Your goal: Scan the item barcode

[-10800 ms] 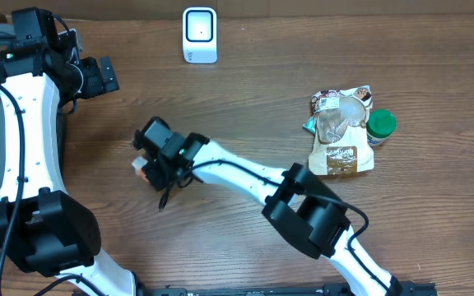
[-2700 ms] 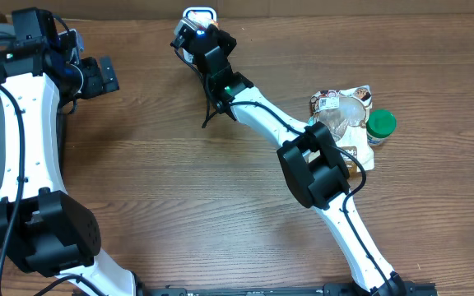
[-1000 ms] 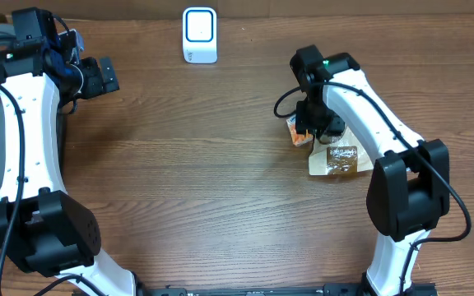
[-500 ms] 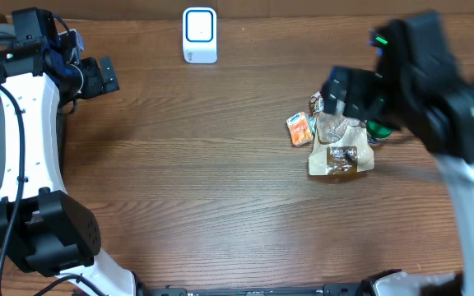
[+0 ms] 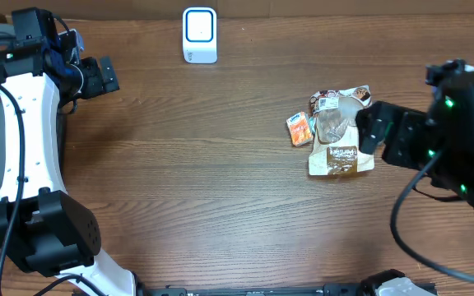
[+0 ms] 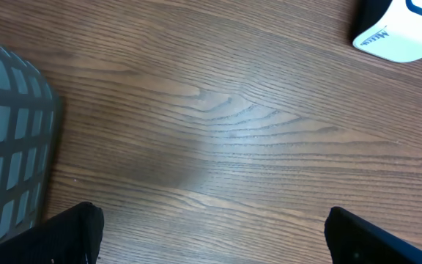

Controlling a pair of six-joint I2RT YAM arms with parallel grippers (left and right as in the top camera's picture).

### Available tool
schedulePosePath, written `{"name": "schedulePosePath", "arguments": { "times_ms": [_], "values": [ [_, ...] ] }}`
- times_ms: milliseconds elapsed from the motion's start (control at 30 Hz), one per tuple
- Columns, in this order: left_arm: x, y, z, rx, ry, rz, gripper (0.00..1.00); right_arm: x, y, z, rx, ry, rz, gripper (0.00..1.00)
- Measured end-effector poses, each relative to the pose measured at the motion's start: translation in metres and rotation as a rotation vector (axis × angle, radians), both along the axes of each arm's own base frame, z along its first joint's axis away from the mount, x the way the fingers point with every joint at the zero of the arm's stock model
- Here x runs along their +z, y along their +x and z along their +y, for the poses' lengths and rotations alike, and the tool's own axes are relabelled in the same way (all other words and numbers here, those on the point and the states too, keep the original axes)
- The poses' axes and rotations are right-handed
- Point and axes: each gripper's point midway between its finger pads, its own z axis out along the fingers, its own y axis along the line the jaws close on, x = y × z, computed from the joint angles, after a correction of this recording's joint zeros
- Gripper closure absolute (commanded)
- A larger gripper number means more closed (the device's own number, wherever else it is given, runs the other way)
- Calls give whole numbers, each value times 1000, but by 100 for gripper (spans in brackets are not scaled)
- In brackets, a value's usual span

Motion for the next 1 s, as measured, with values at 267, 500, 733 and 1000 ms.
{"name": "schedulePosePath", "arguments": {
  "times_ms": [267,500,733,1000],
  "values": [
    [0,0,0,0,0,0,0,23,17,-27,-140,18,-182,0],
    [0,0,0,0,0,0,0,2,39,-33,-115,25,-364,0],
    [0,0,0,0,-1,0,0,-52,42,-37,-106,40,-555,0],
    [0,0,0,0,-1,0,1,-125,29,-30,-56,95,-758,0]
  ]
}}
